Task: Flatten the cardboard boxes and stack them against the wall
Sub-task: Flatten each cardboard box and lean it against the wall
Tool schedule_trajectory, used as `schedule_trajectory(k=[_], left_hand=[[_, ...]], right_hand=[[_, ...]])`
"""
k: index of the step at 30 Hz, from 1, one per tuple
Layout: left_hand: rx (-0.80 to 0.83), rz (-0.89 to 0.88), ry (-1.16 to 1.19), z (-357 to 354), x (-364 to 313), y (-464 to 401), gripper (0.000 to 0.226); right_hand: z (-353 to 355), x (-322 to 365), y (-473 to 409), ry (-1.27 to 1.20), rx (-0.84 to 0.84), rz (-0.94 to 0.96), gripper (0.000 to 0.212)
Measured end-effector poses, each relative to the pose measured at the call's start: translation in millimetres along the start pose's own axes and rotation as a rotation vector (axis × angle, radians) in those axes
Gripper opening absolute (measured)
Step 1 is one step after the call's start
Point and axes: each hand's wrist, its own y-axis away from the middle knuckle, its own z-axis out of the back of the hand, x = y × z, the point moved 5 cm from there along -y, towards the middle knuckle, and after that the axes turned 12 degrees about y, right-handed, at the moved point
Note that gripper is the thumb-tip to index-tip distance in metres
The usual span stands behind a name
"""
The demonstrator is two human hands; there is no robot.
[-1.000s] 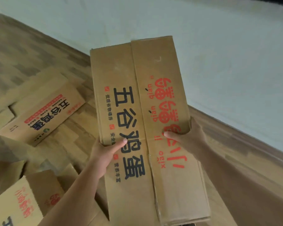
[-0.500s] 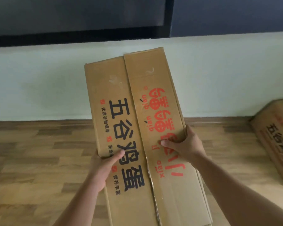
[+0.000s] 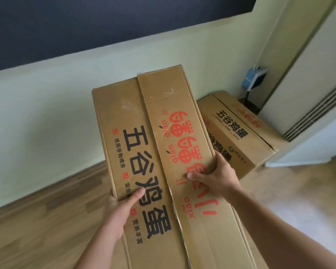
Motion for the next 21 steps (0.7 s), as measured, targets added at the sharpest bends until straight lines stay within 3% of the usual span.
schedule_trajectory(k=[8, 16, 21], left_hand=[[0.042, 0.129, -0.019, -174, 32, -113, 0.082], [0.034, 0.187, 0.0, -266, 64, -200, 0.078], [-0.081, 0.222, 0.018, -295, 86, -234, 0.08]], right_hand=[[88, -77, -154, 0.071, -0.045, -0.124, 0.116], [104, -123, -288, 0.129, 0.046, -0.159, 0.113], [98, -142, -364, 0.2, 0.118, -0.11, 0.114]])
